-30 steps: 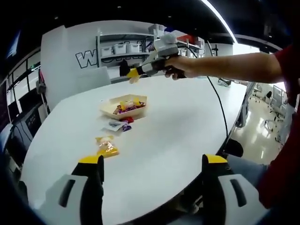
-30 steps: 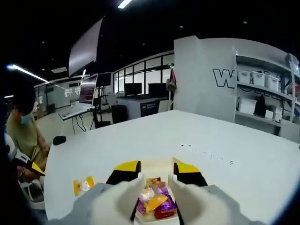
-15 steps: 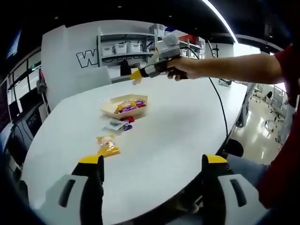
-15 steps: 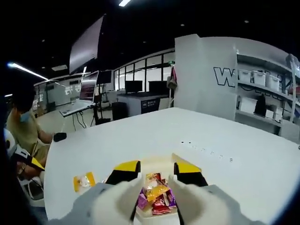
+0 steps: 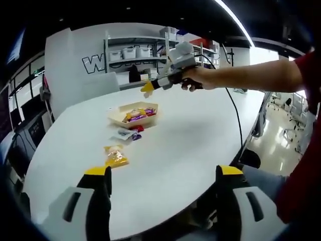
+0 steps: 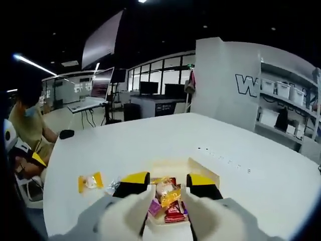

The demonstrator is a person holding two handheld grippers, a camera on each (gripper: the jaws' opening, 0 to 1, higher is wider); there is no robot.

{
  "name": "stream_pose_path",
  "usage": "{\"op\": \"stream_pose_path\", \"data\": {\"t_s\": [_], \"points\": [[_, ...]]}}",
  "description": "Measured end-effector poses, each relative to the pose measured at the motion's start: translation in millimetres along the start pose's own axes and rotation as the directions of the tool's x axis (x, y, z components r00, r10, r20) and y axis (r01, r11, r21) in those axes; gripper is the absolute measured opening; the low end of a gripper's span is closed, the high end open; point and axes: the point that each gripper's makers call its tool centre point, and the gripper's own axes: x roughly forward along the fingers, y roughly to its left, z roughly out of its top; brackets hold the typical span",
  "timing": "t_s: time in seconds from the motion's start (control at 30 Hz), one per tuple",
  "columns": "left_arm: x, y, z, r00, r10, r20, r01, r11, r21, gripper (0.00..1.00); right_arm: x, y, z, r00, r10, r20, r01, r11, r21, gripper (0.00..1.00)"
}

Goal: Place the target food into the container with the food tongs after gripping and lifting it, then release it inside without dropping or visibly crushing the food.

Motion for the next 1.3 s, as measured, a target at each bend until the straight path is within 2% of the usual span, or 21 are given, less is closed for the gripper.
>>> {"op": "stream_pose_path", "data": {"t_s": [0.63, 0.87, 1.0, 1.3], "points": [[-4, 4.3, -0.6, 1.000, 0.012, 0.000, -0.012, 1.000, -0.006, 0.83, 13, 40, -18.6, 0.996, 0.093, -0.014, -0.093, 0.995, -0.020, 0.24], [-2, 2.4, -1.4, 1.000, 0.009, -0.004, -0.009, 1.000, -0.001, 0.83, 14, 63, -24.8, 0.985, 0.171, -0.005, -0.171, 0.985, -0.007, 0.24], [-2, 0.9, -1.0, 1.000, 0.004, -0.006, -0.004, 1.000, -0.001, 0.83, 18, 81, -31.2, 0.975, 0.223, -0.020, -0.223, 0.975, -0.010, 0.24], [-5, 3.9, 0.1, 1.000, 0.010, 0.003, -0.010, 1.000, -0.006, 0.83, 25, 98, -40.9, 0.966, 0.255, -0.040, -0.256, 0.967, -0.017, 0.24]]}}
